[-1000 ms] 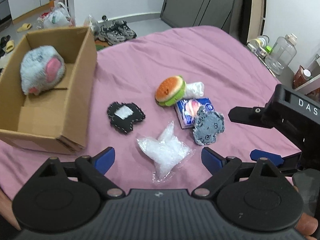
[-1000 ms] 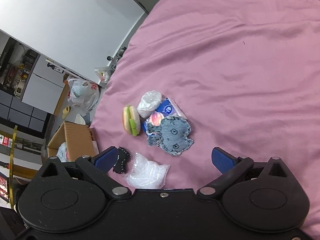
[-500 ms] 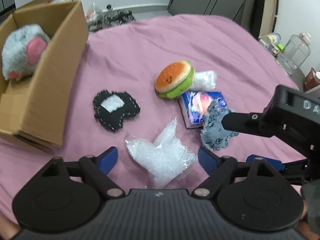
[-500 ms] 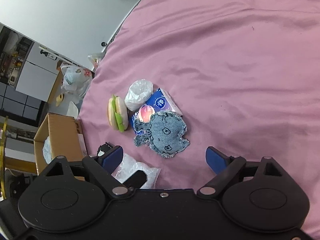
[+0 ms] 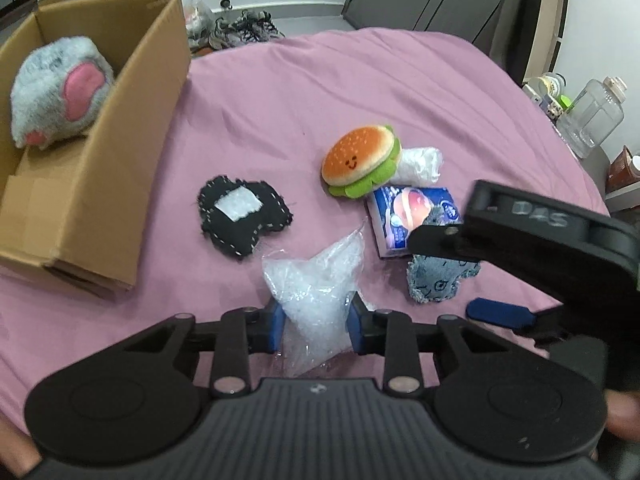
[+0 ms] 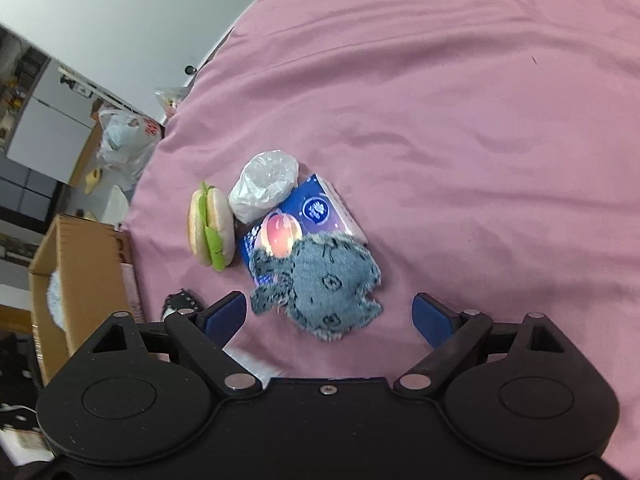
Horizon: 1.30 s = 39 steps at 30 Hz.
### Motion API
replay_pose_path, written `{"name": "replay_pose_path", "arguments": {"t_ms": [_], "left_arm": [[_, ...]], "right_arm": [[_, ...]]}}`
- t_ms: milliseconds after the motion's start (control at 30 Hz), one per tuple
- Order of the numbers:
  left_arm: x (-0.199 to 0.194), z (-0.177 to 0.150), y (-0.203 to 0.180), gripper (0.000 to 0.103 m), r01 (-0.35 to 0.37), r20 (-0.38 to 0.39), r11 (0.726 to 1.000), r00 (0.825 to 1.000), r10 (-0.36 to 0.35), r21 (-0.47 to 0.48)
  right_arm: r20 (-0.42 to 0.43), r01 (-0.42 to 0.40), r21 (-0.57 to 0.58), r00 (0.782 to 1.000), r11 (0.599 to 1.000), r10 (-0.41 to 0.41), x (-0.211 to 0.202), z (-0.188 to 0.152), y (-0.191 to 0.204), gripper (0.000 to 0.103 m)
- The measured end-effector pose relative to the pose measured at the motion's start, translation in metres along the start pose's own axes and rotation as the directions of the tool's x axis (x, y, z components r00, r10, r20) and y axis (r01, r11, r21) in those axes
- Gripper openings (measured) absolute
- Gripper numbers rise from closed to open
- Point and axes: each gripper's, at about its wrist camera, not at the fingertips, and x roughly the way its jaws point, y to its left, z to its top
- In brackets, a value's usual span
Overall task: Organize soft objects
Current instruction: 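Lift the bubble-wrap bag with the left tool while the right tool grasps the denim cat plush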
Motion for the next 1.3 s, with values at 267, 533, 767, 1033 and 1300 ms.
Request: {"name": "replay_pose_path", "arguments": {"t_ms": [267,533,767,1033,1300], "left_arm": [[-0.038,0.003,0.007,0.03,-0.015,0.073,1.0,0.997,0.014,0.005],[-0.077,0.005,0.021,0.03,0.008,0.131,1.0,0.991,-0.007,-0.004],[-0.116,0.006,0.042,0.03,0.006,0.176,1.0,0.984,-0.003,-0.016],[-0.145,0.007,0.063,0.03,0.041,0.215,0.999,0.976,-0.034,-0.029],[-0.17,0.012,0.09,0.03,0.042,0.258,0.998,0.966,-0.029,-0.046]], "right_arm": [[0.043,0.144,-0.083,0.989,0.986,-0.141,-0.003,-0.01,0.009,0.036],[0.048,0.069,-0.031,0.997,0.997,-0.068,-0.026,-0.02,0.007,0.018],[0.078,0.018,-0.027,0.997,0.999,-0.016,-0.046,-0.028,0.013,0.018],[0.121,-0.039,-0.034,0.992,0.999,0.043,-0.068,-0.038,0.027,0.017],[0.156,-0.066,-0.089,0.985,0.994,0.08,-0.093,-0.047,0.05,0.017]]}}
